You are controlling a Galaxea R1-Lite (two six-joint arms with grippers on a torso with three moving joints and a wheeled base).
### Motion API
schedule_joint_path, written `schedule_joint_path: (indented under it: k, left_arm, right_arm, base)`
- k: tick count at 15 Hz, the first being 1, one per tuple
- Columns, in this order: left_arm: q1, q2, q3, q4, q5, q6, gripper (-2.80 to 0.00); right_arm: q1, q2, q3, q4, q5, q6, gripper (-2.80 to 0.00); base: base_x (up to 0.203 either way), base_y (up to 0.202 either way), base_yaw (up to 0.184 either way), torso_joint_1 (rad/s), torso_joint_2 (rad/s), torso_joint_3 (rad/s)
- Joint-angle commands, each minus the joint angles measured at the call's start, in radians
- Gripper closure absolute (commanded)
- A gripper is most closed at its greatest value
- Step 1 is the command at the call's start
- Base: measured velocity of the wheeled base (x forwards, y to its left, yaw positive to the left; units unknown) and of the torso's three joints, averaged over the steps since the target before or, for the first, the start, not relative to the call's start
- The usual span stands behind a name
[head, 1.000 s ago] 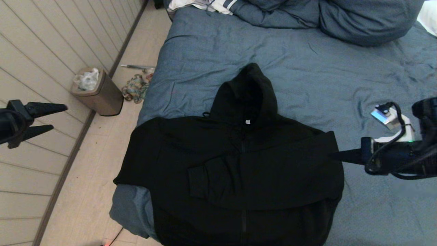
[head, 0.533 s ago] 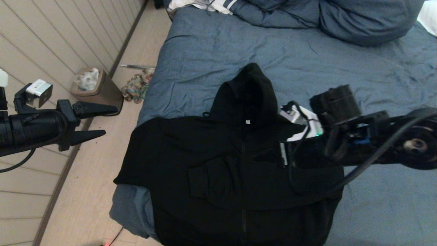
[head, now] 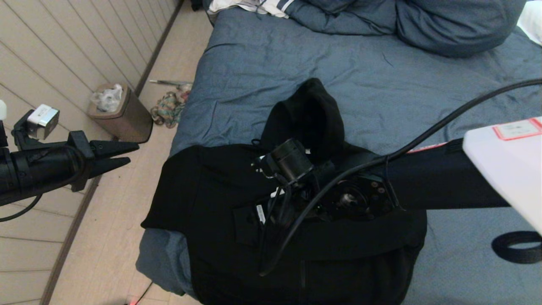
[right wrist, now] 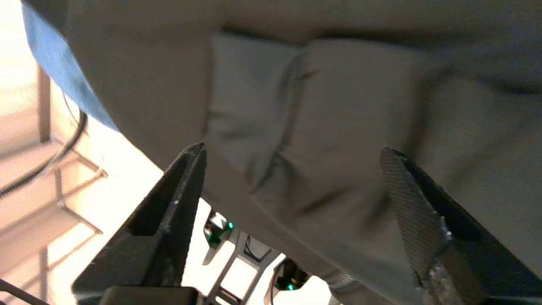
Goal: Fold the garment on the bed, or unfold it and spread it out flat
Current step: Unfold the black sweatshirt
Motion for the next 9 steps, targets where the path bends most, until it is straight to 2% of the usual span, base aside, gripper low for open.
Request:
schedule_joint_path:
  k: [1, 3, 5, 9]
  left_arm:
    - [0.015, -0.001, 0.016, -0.004, -0.004, -0.003, 0.00]
    - [0.015, 0.006, 0.020, -0.004, -0.007, -0.003, 0.00]
    - [0.016, 0.009, 0.030, -0.002, -0.018, -0.004, 0.00]
    - [0.015, 0.010, 0.037, -0.002, -0.025, -0.004, 0.00]
  right_arm:
    - [0.021, 0.046, -0.020, 0.005, -0.003, 0.000, -2.80]
    - [0.046, 0.049, -0.009, 0.004, -0.031, -0.011, -2.80]
    - [0.053, 0.073, -0.001, 0.002, -0.097, -0.033, -2.80]
    - [0.052, 0.129, -0.014, -0.004, -0.105, -0.037, -2.80]
  base:
    - [0.000, 0.000, 0.000, 0.000, 0.00, 0.000]
    - [0.000, 0.000, 0.000, 0.000, 0.00, 0.000]
    - [0.000, 0.000, 0.000, 0.000, 0.00, 0.000]
    - [0.000, 0.000, 0.000, 0.000, 0.00, 0.000]
